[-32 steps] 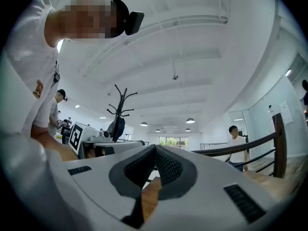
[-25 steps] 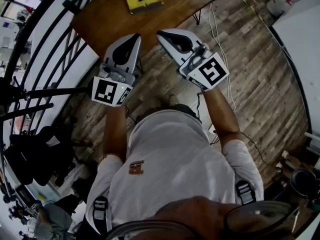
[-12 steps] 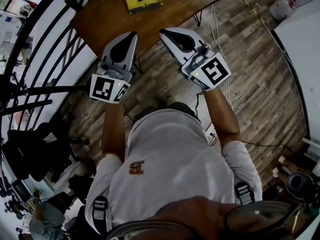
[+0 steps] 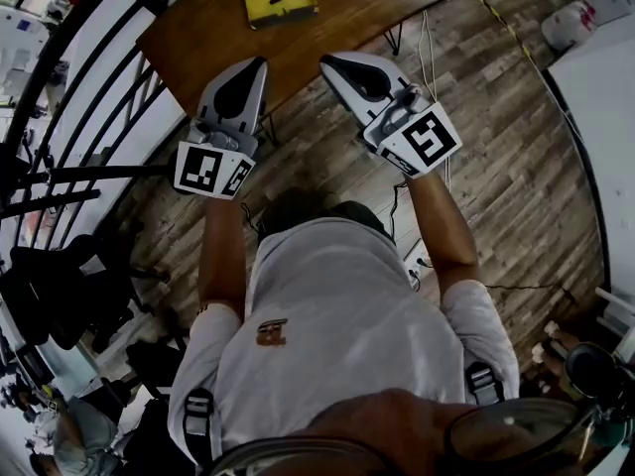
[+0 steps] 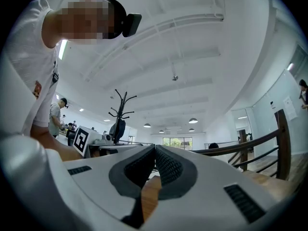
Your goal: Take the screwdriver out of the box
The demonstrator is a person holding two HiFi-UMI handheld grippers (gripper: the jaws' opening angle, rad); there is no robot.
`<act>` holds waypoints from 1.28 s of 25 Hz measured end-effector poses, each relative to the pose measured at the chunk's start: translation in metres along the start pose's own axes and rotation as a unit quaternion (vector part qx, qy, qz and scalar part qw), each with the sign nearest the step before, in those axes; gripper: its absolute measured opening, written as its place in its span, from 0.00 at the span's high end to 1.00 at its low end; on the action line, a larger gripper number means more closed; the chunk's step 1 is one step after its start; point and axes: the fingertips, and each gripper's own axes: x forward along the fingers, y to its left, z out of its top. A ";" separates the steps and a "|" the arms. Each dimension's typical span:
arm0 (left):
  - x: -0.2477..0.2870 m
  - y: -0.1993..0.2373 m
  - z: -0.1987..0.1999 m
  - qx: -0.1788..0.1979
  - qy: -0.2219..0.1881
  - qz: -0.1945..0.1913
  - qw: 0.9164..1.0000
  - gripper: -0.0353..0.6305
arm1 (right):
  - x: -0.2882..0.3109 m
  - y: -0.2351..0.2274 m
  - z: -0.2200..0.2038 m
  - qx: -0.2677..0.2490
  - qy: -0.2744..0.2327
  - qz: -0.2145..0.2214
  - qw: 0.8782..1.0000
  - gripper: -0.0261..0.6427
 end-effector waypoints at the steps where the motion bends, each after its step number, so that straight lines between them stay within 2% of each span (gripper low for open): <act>1: 0.002 -0.001 0.000 0.000 0.001 0.001 1.000 0.92 | -0.001 -0.003 0.001 0.000 0.000 0.000 1.000 0.91; 15: 0.042 0.048 -0.022 0.012 0.008 0.003 1.000 0.92 | 0.027 -0.051 -0.016 -0.008 0.016 -0.011 1.000 0.91; 26: 0.106 0.124 -0.044 0.015 0.009 0.003 1.000 0.92 | 0.085 -0.131 -0.031 -0.020 0.034 -0.017 0.999 0.91; 32: 0.150 0.168 -0.055 0.030 0.015 -0.006 0.999 0.92 | 0.128 -0.181 -0.045 -0.018 0.044 -0.018 0.999 0.91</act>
